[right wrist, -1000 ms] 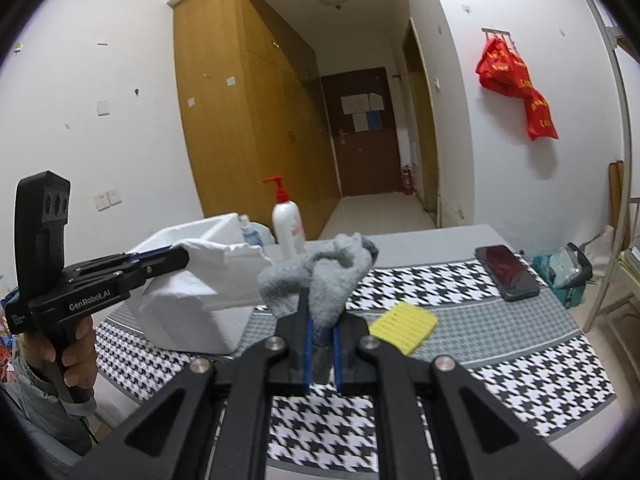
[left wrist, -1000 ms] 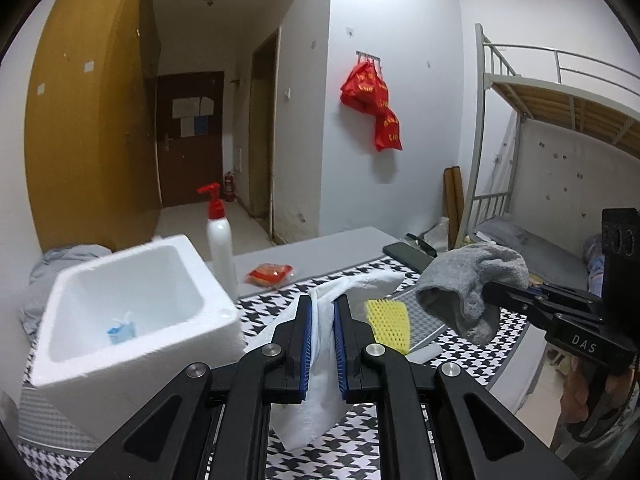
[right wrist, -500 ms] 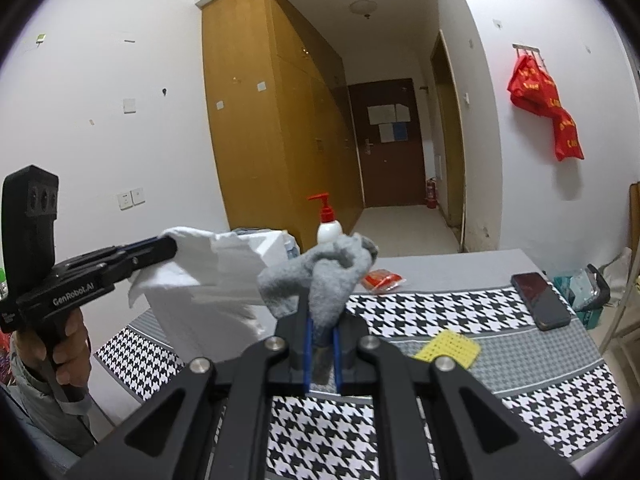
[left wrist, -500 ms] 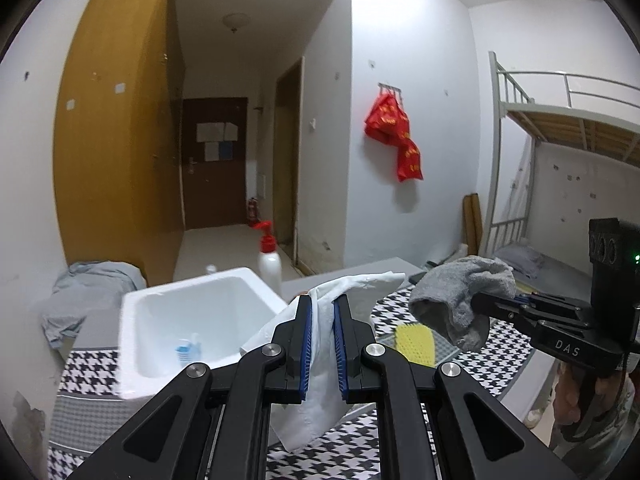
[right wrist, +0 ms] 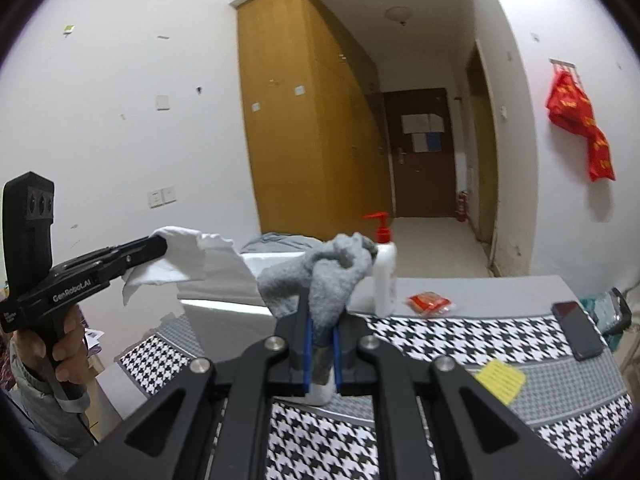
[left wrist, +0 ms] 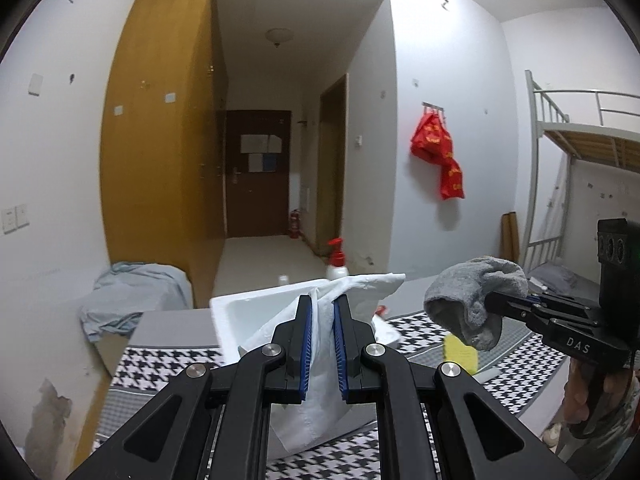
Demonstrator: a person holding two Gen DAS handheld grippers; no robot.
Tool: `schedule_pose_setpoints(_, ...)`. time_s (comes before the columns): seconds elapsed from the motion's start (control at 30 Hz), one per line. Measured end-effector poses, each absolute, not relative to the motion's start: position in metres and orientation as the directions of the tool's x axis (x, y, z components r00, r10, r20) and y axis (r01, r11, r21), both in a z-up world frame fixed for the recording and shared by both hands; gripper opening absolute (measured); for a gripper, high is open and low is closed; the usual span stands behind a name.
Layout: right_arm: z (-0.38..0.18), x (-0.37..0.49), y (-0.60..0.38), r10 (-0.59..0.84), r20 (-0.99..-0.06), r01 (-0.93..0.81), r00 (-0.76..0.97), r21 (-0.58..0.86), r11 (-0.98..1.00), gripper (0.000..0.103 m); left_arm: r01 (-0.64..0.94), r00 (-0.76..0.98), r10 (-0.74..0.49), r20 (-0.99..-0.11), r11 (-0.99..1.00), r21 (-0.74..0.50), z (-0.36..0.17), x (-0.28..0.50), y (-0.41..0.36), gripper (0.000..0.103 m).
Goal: Organize soft objects
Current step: 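Carry the cloth and sock over the white foam box with both grippers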
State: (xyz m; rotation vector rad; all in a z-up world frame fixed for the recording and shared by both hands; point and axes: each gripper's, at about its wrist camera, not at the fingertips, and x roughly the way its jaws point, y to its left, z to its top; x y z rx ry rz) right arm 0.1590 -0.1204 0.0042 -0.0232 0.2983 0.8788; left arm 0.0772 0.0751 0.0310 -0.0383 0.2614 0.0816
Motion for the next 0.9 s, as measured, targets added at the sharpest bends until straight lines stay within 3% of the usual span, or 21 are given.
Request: schedule_pose_setpoints(0.9, 0.003, 0.186, -0.034, 0.806, -0.341, -0.838, 0.484, 0.085, 0.539, 0.011, -0.222, 0.945, 0.207, -0.253, 0.975, -0.03, 0.033, 0.071, 0.106, 0.011)
